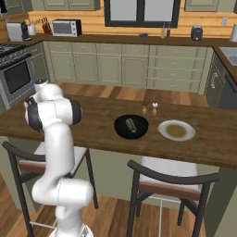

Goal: Pick the chicken drumstick and cucumber from their plates and place them in the bowl. Then put the bowl in the fridge.

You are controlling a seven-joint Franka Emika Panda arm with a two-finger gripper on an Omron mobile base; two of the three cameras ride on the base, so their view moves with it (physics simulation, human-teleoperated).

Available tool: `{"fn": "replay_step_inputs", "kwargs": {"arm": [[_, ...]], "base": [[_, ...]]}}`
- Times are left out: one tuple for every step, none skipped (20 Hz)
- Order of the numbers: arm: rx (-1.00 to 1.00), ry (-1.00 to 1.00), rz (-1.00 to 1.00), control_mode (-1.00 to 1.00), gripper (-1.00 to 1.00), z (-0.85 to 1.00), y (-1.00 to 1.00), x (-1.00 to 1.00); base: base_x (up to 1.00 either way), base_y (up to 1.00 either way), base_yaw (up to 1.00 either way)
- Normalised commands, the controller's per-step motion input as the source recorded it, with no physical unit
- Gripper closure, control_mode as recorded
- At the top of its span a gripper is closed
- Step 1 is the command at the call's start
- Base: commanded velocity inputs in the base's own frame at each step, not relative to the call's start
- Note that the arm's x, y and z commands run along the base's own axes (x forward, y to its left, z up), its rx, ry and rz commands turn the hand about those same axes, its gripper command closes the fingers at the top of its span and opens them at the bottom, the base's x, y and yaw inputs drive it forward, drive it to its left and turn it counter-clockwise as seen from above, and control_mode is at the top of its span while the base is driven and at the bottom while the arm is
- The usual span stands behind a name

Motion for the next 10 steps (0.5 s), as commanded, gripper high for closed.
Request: {"fn": "replay_step_inputs", "kwargs": {"arm": [[0.0,0.1,-0.08,-1.0,-1.0,-0.14,0.09,0.73],[0.0,0.1,-0.05,-1.0,-1.0,-0.23,0.0,0.55],[0.0,0.07,-0.03,-1.0,-1.0,-0.19,-0.04,0.48],[0.0,0.08,-0.03,-1.0,-1.0,-0.24,-0.02,0.45],[0.0,0.09,-0.01,-1.0,-1.0,-0.28,0.0,0.48],[0.0,0.09,-0.01,-1.0,-1.0,-0.36,0.0,0.51],[0.0,0.09,0.0,-1.0,-1.0,-0.31,-0.02,0.51],[0.0,0.09,0.0,-1.0,-1.0,-0.39,-0.08,0.49],[0.0,0.06,0.0,-1.0,-1.0,-0.34,-0.22,0.34],[0.0,0.06,0.0,-1.0,-1.0,-0.44,-0.31,0.2]], "base": [[0.0,0.0,0.0],[0.0,0.0,0.0],[0.0,0.0,0.0],[0.0,0.0,0.0],[0.0,0.0,0.0],[0.0,0.0,0.0],[0.0,0.0,0.0],[0.0,0.0,0.0],[0.0,0.0,0.0],[0.0,0.0,0.0]]}}
